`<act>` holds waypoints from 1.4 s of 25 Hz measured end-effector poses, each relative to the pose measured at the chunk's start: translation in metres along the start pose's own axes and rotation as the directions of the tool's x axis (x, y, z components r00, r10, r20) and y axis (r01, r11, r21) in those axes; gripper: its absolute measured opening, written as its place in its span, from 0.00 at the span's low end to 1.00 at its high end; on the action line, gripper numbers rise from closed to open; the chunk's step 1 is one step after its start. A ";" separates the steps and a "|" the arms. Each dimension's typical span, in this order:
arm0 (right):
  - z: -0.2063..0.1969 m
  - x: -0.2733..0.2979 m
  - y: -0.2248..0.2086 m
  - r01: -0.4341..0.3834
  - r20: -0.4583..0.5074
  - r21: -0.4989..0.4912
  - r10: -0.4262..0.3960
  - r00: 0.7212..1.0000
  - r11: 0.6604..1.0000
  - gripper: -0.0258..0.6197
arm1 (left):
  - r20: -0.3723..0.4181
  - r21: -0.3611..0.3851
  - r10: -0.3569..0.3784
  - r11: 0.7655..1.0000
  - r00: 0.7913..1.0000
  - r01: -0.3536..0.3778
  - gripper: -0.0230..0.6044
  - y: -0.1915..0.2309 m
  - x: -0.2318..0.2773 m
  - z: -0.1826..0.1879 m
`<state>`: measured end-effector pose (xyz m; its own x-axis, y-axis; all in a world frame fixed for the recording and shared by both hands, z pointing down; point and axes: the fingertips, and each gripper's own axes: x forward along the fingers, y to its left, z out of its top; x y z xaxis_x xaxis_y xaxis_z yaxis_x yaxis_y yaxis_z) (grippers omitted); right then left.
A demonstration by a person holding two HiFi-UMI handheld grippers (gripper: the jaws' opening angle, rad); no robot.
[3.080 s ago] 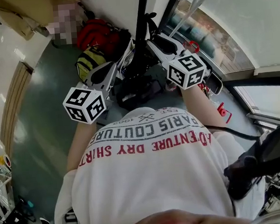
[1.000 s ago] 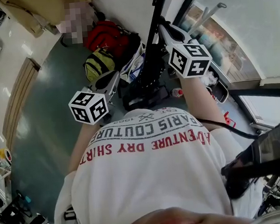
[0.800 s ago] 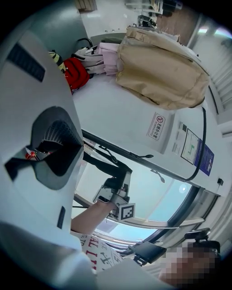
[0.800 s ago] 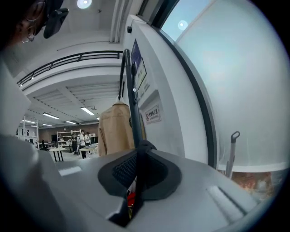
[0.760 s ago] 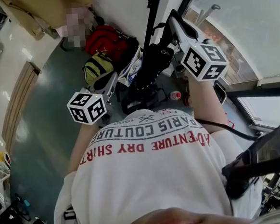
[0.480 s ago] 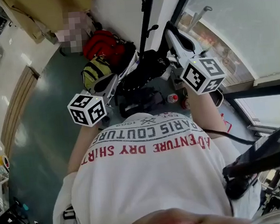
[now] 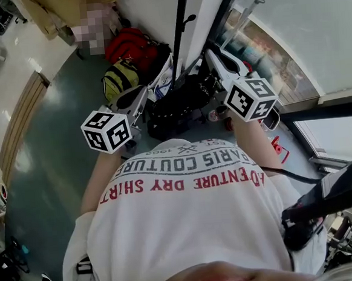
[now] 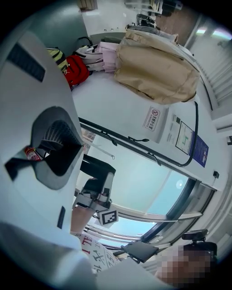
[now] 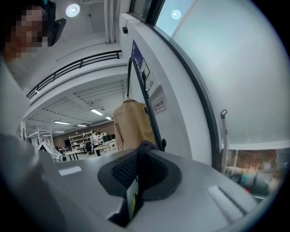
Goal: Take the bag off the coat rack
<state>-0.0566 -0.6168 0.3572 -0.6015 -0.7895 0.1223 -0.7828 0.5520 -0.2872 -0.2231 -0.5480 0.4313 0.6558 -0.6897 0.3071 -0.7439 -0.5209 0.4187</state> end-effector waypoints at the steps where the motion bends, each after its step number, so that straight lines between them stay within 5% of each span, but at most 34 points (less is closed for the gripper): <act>1: -0.001 -0.011 0.003 -0.008 0.002 0.005 0.008 1.000 1.000 0.05 | 0.004 0.004 0.003 1.000 1.000 -0.003 0.04 -0.008 -0.005 -0.004; 11: 0.002 -0.187 0.048 -0.165 0.075 -0.010 0.165 0.983 0.986 0.05 | 0.100 0.011 0.026 1.000 0.995 -0.027 0.04 -0.157 -0.052 -0.066; 19: -0.035 -0.321 0.077 -0.279 -0.019 -0.006 0.279 0.960 0.960 0.05 | 0.126 -0.016 0.115 0.993 0.985 -0.113 0.04 -0.303 -0.117 -0.146; 27: -0.084 -0.441 0.104 -0.286 -0.087 0.029 0.287 0.954 0.958 0.05 | 0.137 -0.017 0.156 0.988 0.978 -0.155 0.04 -0.378 -0.178 -0.191; 35: -0.132 -0.558 0.158 -0.235 -0.083 0.013 0.235 0.968 0.972 0.05 | 0.116 0.010 0.086 0.996 0.989 -0.088 0.04 -0.443 -0.246 -0.261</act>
<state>0.1343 -0.0529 0.3691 -0.7800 -0.6122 0.1295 -0.6173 0.7188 -0.3198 -0.0209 -0.0164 0.3938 0.5695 -0.7859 0.2407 -0.8002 -0.4632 0.3811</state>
